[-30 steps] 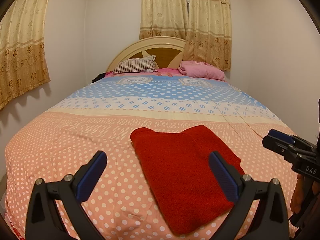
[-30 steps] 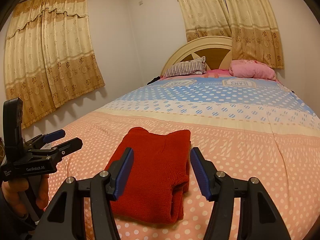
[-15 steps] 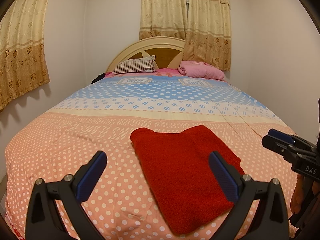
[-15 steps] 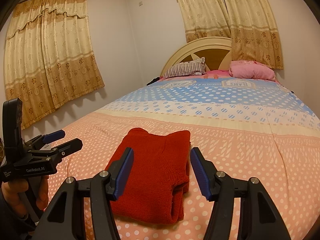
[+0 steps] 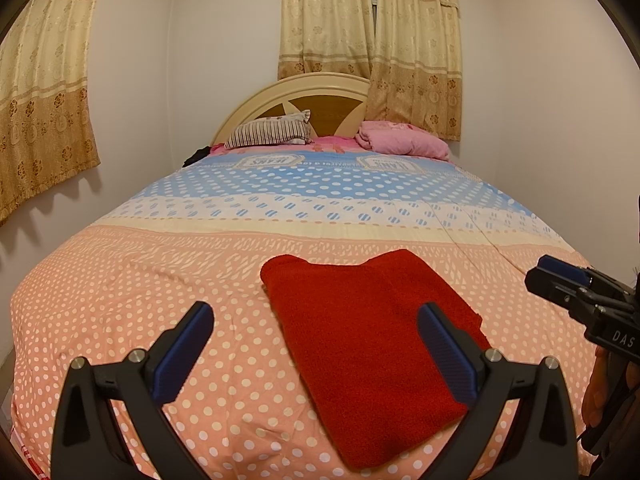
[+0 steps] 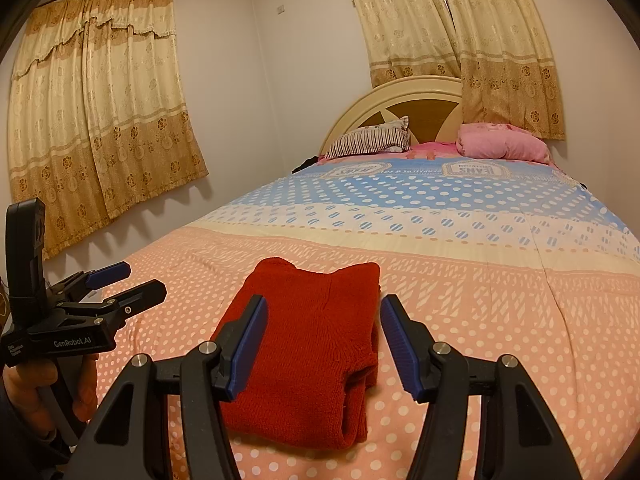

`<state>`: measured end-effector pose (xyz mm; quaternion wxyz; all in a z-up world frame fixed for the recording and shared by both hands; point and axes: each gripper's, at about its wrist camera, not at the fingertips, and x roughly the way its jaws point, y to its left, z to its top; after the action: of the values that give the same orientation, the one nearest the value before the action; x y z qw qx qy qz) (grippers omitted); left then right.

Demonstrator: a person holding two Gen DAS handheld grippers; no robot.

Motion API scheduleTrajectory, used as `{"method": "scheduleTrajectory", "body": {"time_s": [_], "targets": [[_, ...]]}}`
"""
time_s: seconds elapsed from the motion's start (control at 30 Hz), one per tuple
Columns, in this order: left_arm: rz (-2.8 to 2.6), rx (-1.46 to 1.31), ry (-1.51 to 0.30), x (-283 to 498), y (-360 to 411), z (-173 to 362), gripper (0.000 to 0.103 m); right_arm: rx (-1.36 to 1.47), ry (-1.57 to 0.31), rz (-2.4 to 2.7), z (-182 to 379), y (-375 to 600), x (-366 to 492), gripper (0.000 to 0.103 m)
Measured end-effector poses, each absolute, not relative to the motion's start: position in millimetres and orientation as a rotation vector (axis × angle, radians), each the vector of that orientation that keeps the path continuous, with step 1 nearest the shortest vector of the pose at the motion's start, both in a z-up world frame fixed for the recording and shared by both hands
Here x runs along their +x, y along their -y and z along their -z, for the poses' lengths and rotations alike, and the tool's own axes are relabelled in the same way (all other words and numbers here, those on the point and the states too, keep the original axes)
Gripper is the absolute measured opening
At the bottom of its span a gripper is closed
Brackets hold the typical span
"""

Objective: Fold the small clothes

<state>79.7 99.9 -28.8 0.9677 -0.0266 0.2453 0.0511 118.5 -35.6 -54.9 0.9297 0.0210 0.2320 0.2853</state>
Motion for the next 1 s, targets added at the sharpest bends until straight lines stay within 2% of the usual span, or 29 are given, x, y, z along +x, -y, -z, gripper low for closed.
{"method": "scheduleTrajectory", "body": {"time_s": [1.0], "targets": [[-0.099, -0.026, -0.500, 80.8, -96.7, 27.3, 0.103, 0.030, -0.452, -0.578, 52.0, 34.0, 115.9, 0.060]]}}
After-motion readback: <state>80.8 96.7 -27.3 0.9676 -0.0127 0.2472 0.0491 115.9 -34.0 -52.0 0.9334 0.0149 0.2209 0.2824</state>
